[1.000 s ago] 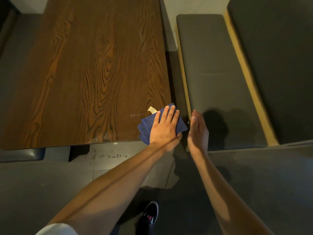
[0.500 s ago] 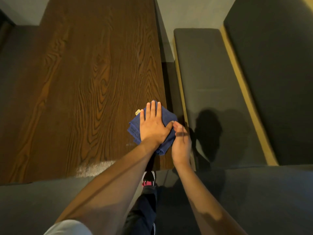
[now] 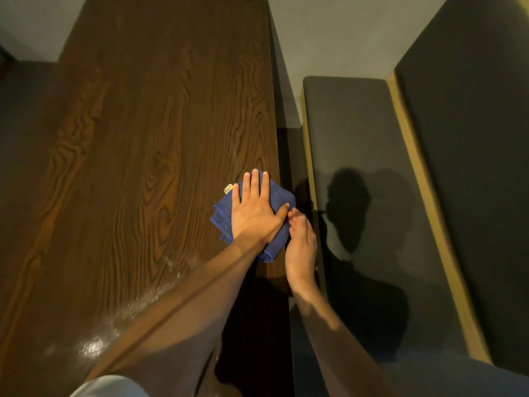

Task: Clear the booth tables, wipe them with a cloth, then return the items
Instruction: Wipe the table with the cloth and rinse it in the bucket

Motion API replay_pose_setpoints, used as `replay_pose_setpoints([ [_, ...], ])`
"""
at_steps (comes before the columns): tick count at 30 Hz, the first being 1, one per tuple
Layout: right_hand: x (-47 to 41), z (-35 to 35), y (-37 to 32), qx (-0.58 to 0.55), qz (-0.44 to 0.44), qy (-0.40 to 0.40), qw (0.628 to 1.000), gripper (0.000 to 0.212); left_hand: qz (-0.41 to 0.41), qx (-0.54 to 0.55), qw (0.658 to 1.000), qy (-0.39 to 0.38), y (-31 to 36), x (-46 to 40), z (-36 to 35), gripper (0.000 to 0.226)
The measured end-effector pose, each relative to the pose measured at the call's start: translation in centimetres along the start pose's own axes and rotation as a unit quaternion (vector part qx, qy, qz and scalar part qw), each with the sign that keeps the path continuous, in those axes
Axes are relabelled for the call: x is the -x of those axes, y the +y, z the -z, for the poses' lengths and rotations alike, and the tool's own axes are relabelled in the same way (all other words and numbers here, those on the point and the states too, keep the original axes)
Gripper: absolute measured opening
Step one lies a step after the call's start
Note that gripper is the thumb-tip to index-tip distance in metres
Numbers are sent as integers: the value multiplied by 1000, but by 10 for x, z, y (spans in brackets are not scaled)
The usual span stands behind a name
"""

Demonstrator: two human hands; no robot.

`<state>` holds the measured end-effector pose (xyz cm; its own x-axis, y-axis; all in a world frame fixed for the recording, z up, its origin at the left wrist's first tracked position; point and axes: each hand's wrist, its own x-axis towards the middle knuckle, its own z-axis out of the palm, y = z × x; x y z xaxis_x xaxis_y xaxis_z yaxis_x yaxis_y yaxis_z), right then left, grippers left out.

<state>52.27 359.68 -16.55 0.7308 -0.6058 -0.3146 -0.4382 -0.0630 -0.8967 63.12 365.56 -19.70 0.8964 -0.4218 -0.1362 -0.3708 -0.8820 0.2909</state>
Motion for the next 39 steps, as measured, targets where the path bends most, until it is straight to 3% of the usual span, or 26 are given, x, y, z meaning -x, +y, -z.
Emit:
replay_pose_setpoints([
  [7, -67, -26, -33, -58, -58, 19, 996, 39, 7, -8, 1000, 2, -6, -99, 16, 87],
  [14, -99, -38, -42, -33, -27, -24, 999, 47, 16, -15, 1000, 7, -10, -167, 28, 87],
  [17, -113, -43, -48, -2, 0, 9, 1000, 44, 11, -16, 1000, 6, -13, -180, 32, 87],
  [21, -117, -43, -53, -84, -58, 30, 994, 44, -5, -10, 1000, -2, -23, -184, 37, 87],
  [32, -68, -33, -34, -50, -5, 7, 999, 40, 120, -19, 991, 48, -113, -72, 41, 84],
  [39, -12, -22, -25, -17, 70, -86, 994, 44, 176, -14, 983, 56, -125, 51, 29, 84],
])
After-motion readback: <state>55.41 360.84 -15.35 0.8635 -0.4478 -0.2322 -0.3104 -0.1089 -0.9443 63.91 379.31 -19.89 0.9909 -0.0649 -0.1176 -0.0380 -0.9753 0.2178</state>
